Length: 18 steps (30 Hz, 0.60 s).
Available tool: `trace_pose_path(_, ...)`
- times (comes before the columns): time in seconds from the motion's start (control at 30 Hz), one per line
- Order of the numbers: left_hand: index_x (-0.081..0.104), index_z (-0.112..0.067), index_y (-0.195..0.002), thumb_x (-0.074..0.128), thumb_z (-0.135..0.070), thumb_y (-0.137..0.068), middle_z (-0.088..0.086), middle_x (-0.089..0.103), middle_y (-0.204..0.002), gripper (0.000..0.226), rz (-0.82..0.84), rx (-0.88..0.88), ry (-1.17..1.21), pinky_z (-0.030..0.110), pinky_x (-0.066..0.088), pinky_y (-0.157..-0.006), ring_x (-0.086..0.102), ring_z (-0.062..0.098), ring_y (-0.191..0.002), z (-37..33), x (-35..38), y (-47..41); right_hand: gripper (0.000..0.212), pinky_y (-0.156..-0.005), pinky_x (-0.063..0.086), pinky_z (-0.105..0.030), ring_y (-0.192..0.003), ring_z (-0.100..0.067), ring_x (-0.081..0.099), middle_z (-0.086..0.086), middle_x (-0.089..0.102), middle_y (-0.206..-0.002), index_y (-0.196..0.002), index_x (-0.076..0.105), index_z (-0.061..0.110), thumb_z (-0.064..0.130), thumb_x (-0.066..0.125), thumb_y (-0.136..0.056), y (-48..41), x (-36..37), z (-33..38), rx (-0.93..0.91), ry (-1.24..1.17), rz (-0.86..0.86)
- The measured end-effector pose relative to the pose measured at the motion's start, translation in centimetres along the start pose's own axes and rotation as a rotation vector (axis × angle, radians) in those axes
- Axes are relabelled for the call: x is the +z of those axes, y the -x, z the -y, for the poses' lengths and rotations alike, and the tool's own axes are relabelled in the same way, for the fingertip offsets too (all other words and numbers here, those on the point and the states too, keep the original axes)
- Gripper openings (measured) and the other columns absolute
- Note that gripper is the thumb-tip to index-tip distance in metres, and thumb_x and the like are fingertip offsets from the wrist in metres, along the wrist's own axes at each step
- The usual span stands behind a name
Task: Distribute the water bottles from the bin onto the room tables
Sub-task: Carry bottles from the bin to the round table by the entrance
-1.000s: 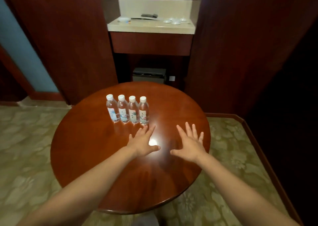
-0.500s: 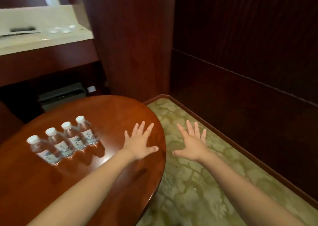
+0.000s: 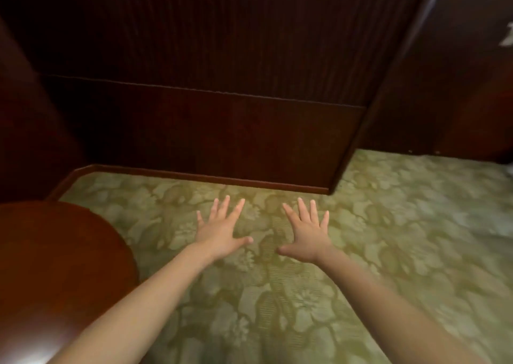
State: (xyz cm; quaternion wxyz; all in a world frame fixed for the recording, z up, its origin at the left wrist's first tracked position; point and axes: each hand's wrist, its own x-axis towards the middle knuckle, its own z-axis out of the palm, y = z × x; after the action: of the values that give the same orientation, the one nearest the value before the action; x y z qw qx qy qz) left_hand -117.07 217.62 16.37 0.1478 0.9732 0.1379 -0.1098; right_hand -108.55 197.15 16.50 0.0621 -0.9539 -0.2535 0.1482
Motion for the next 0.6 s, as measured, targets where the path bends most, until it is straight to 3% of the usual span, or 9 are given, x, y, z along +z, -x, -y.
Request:
trace_pose_path(0.27, -0.012, -0.043, -0.152, 0.053, -0.072, -0.082, -0.002, -0.022, -0.162, 0.099, 0.047, 0.212, -0.055, 0.061, -0.009, -0.116, -0.021, 0.025, -0.149, -17.9, 4.0, -2.1, 0.113, -0.115, -0.016, -0.064, -0.148, -0.034, -0.028, -0.003, -0.018, -0.166, -0.157, -0.006, 0.037, 0.064, 0.066, -0.074, 7.5, -1.2, -16.1, 0.172, -0.046, -0.103)
trace_pose_path(0.6, -0.01, -0.044, -0.152, 0.05, -0.075, -0.082, -0.003, -0.021, -0.163, 0.097, 0.105, 0.544, -0.197, 0.063, -0.008, -0.114, -0.019, 0.024, -0.15, -46.6, 11.9, -3.1, 0.112, -0.115, -0.015, -0.064, -0.148, -0.036, -0.027, -0.005, -0.015, -0.166, -0.158, -0.004, 0.035, 0.066, 0.065, -0.076, 21.4, -3.7, -40.6, 0.51, -0.06, -0.203)
